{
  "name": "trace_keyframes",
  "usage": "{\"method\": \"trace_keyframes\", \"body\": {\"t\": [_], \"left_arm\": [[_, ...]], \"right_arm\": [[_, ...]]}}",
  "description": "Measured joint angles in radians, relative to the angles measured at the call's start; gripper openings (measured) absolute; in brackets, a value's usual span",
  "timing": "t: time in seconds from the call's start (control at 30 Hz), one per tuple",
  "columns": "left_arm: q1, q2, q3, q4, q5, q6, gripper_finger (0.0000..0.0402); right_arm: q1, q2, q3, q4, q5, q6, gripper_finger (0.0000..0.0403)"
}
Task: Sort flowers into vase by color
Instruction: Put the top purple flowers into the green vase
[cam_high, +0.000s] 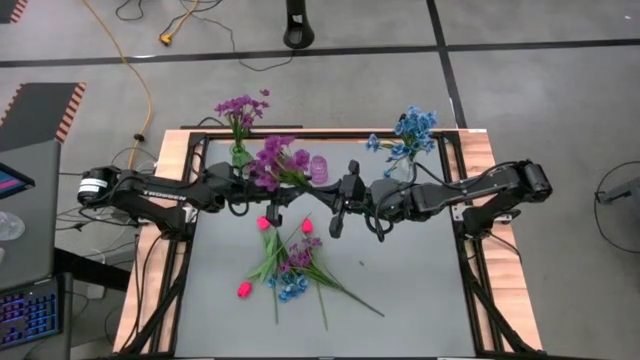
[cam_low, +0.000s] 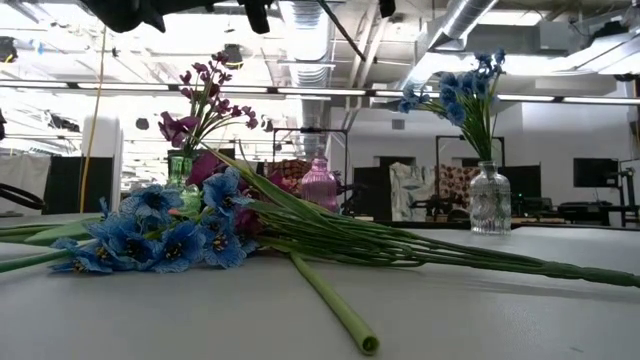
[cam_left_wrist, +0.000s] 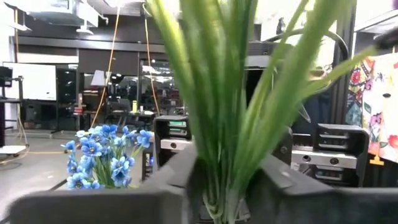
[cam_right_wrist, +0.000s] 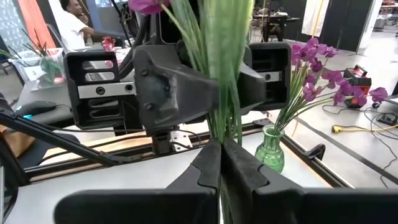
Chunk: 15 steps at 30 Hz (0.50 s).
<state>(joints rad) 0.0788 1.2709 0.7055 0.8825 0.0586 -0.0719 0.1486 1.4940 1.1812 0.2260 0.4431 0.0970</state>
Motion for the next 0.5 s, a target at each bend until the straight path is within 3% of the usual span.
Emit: {"method": "trace_keyframes", "body": {"t": [0.17, 0.33, 0.5], "left_arm": [[0.000, 0.000, 0.000, 0.000, 0.000, 0.000, 0.0010], [0.000, -0.007, 0.000, -0.015, 0.002, -0.001, 0.0018], [0.001, -0.061, 0.000, -0.121, 0.004, 0.009, 0.0013]], "right_arm": [[0.000, 0.000, 0.000, -0.001, 0.000, 0.002, 0.0048], [-0.001, 0.000, 0.000, -0.002, -0.022, 0.002, 0.0056], [-0.011, -0.001, 0.000, -0.005, -0.077, 0.016, 0.0093]]}}
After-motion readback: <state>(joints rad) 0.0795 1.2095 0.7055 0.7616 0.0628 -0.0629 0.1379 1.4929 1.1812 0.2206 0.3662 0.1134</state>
